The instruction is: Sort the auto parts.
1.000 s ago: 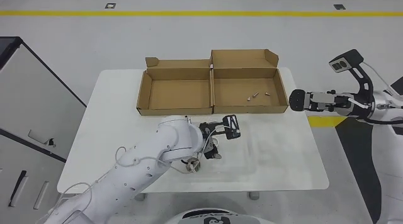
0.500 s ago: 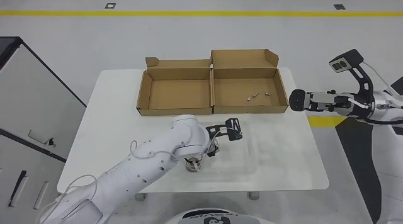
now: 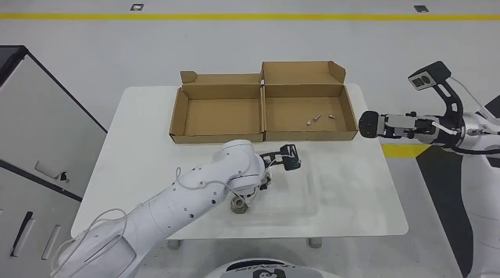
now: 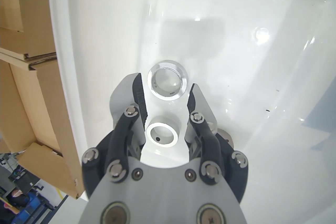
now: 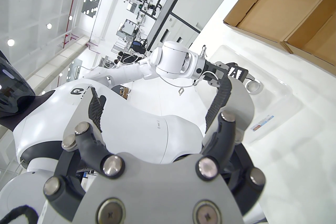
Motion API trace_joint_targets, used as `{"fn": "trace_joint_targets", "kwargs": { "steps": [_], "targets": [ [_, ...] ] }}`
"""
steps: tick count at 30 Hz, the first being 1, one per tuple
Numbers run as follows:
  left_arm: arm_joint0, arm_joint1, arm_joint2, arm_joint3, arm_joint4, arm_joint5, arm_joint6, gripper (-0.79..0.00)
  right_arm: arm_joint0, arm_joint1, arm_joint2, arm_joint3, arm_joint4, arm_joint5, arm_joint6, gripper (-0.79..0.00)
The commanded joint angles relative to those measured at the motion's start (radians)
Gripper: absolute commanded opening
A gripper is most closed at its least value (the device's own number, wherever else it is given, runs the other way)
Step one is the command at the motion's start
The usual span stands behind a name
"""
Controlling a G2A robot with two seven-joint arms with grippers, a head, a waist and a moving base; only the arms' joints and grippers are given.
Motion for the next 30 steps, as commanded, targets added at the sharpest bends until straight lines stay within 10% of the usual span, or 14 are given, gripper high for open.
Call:
{"fn": "trace_joint_targets", "kwargs": {
  "steps": [1,30],
  "targets": [
    [-0.005,-0.004,0.006,0.01,0.008,0.005,0.0,-0.406,0.0,0.0,0.0,0.0,0.0,0.0,0.0,0.0],
    [-0.038,-0.043,0.047,0.098,0.0,-0.011,-0.025,-0.425,0.0,0.0,0.0,0.0,0.0,0.0,0.0,0.0]
  ]
}}
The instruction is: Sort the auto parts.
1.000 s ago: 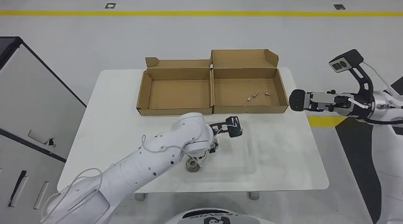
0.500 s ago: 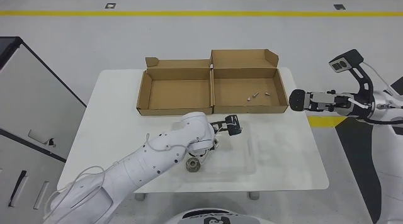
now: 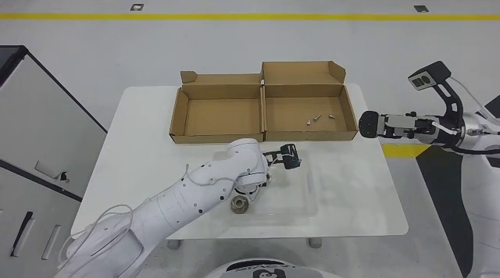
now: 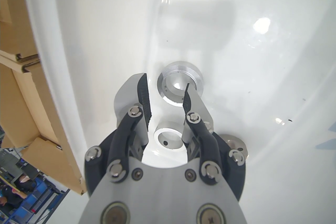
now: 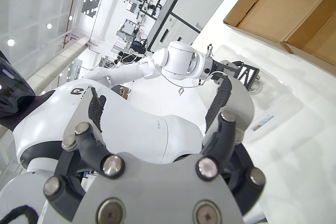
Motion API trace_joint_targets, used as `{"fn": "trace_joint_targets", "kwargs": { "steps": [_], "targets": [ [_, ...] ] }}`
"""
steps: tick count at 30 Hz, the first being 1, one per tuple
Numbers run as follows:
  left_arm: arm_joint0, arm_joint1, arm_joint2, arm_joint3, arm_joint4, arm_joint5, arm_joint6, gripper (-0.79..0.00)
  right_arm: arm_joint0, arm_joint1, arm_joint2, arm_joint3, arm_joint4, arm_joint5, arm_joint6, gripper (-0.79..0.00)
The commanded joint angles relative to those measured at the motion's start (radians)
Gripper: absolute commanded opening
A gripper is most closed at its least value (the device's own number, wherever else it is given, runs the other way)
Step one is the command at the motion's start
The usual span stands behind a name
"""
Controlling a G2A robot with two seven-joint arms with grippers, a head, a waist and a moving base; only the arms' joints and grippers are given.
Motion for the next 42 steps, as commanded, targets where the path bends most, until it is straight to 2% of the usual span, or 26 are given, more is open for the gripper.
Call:
{"fn": "trace_joint_targets", "kwargs": {
  "steps": [1,15,27,30,42],
  "targets": [
    [-0.001,-0.003,0.004,0.006,-0.019,-0.013,-0.006,-0.422,0.0,0.0,0.0,0.0,0.0,0.0,0.0,0.0],
    [-0.007,-0.002,0.016,-0.024,-0.117,-0.048,-0.055,-0.406,0.0,0.0,0.0,0.0,0.0,0.0,0.0,0.0],
    [-0.04,-0.01,0.042,0.018,-0.123,-0.044,-0.059,-0.434,0.0,0.0,0.0,0.0,0.0,0.0,0.0,0.0],
    [-0.051,-0.015,0.06,0.033,-0.135,-0.047,-0.057,-0.468,0.0,0.0,0.0,0.0,0.0,0.0,0.0,0.0],
    [-0.096,-0.02,0.115,0.057,-0.19,-0.045,-0.058,-0.446,0.0,0.0,0.0,0.0,0.0,0.0,0.0,0.0]
  ]
}}
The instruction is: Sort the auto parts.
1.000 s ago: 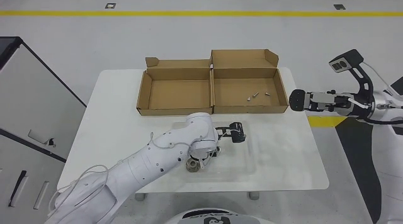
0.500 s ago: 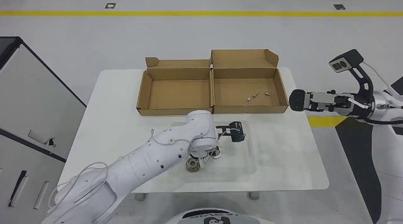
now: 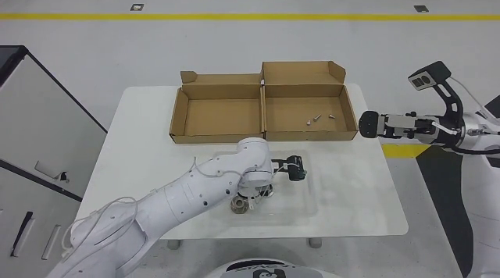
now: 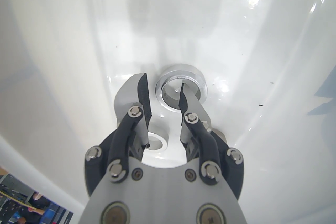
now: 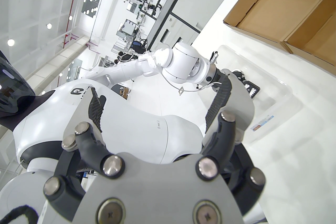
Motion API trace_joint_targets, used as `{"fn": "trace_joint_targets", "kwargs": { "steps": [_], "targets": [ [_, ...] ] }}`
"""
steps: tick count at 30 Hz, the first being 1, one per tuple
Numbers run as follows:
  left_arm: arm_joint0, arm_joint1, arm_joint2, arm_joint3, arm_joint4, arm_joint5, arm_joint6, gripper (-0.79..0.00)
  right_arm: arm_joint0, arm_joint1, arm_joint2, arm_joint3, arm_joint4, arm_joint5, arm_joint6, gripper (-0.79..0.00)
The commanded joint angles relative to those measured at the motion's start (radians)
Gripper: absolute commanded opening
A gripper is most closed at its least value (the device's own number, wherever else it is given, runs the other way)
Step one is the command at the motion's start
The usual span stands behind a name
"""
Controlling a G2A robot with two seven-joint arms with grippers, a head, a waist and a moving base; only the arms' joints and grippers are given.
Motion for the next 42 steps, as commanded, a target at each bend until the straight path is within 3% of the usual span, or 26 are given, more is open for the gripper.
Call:
{"fn": "trace_joint_targets", "kwargs": {
  "steps": [1,6,9,11,22,36,42],
  "targets": [
    [-0.005,0.001,0.006,0.001,-0.005,0.001,-0.001,-0.446,0.0,0.0,0.0,0.0,0.0,0.0,0.0,0.0],
    [-0.017,0.0,0.023,0.016,-0.022,0.002,-0.002,-0.462,0.0,0.0,0.0,0.0,0.0,0.0,0.0,0.0],
    [-0.022,-0.002,0.032,0.026,-0.028,0.001,-0.001,-0.517,0.0,0.0,0.0,0.0,0.0,0.0,0.0,0.0],
    [-0.025,-0.004,0.033,0.03,-0.024,0.005,0.0,-0.785,0.0,0.0,0.0,0.0,0.0,0.0,0.0,0.0],
    [-0.011,0.003,0.004,-0.009,0.003,0.043,0.037,-0.785,0.0,0.0,0.0,0.0,0.0,0.0,0.0,0.0],
    [0.109,0.117,-0.213,-0.386,-0.016,0.03,-0.03,-0.785,0.0,0.0,0.0,0.0,0.0,0.0,0.0,0.0],
    [0.122,0.137,-0.233,-0.447,-0.002,0.028,-0.028,-0.785,0.0,0.0,0.0,0.0,0.0,0.0,0.0,0.0]
  ]
}}
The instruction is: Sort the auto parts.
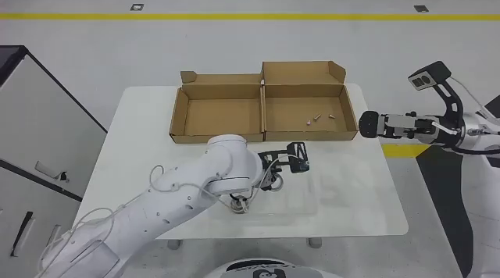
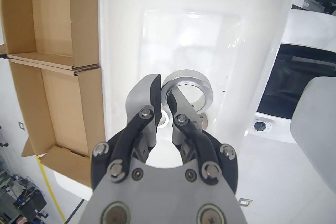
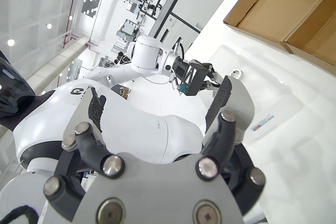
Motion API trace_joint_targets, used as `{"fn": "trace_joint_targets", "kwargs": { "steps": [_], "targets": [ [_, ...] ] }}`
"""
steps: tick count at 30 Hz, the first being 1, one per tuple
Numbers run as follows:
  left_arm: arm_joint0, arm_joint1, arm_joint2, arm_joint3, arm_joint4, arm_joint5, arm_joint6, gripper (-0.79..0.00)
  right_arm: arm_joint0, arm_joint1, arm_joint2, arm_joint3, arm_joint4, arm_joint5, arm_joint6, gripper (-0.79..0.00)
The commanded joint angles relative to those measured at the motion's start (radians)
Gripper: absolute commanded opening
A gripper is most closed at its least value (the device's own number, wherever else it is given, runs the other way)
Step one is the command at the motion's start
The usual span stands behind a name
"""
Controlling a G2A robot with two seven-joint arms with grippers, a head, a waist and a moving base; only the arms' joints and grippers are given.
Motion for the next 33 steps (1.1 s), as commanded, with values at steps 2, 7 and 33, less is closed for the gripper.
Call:
{"fn": "trace_joint_targets", "kwargs": {
  "steps": [2,7,33],
  "targets": [
    [0.0,-0.001,0.001,0.002,-0.001,0.0,0.0,-0.785,0.0,0.0,0.0,0.0,0.0,0.0,0.0,0.0],
    [0.024,-0.001,-0.016,0.017,-0.053,0.03,0.062,-0.785,0.0,0.0,0.0,0.0,0.0,0.0,0.0,0.0],
    [0.262,0.09,-0.631,-0.123,-0.973,-0.275,0.575,-0.785,0.0,0.0,0.0,0.0,0.0,0.0,0.0,0.0]
  ]
}}
